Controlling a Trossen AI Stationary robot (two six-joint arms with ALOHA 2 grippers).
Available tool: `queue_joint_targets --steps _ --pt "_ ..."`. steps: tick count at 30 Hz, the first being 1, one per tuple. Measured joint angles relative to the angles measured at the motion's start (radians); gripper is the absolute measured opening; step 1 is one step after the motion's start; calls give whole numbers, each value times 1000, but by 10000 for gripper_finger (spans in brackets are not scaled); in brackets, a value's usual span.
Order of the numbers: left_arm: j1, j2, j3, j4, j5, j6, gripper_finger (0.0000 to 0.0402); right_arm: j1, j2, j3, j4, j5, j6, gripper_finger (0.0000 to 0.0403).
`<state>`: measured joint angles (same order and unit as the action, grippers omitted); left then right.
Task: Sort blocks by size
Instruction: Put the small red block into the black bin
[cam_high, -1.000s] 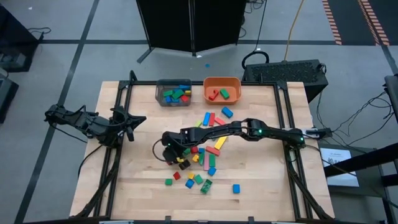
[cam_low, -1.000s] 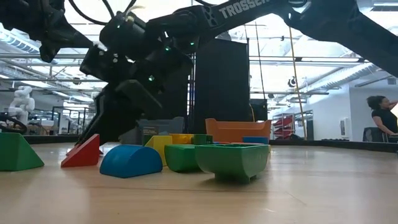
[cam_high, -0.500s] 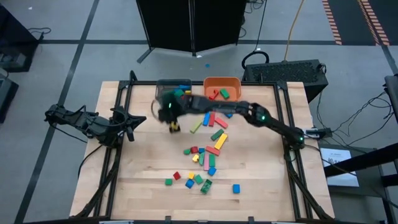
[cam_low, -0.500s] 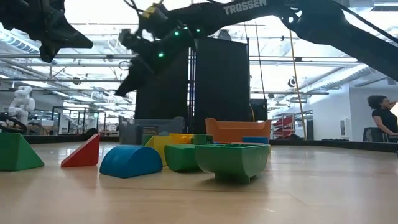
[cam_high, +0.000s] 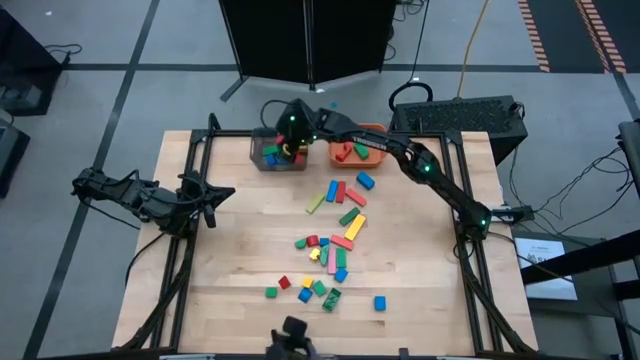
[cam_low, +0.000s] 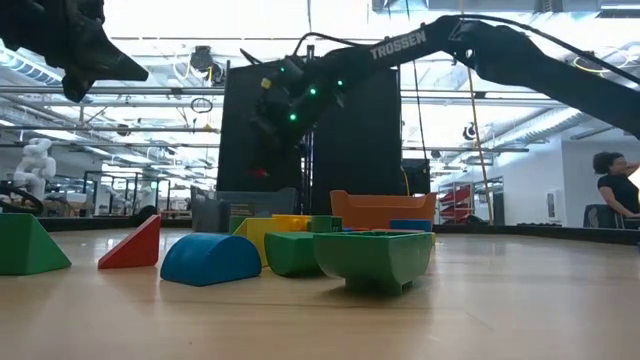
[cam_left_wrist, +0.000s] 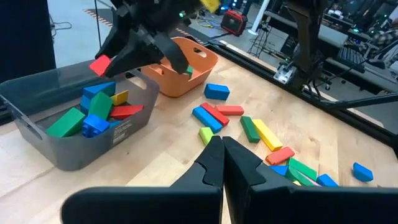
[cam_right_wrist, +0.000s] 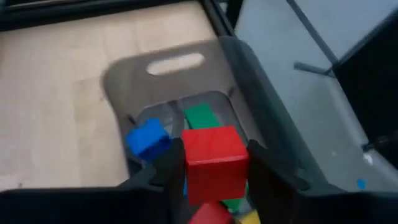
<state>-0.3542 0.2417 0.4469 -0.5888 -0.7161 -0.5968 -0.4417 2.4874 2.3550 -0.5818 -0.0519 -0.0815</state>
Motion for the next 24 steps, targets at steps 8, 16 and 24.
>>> queue_joint_targets --steps 8,16,24 --pt "0 0 0 0 0 0 0 -4 -2 0 -32 -6 1 268" --pt "0 0 0 0 1 0 0 87 -41 1 -101 -356 -9 265" --pt "0 0 0 0 1 0 0 370 -32 2 -207 -423 -211 256"
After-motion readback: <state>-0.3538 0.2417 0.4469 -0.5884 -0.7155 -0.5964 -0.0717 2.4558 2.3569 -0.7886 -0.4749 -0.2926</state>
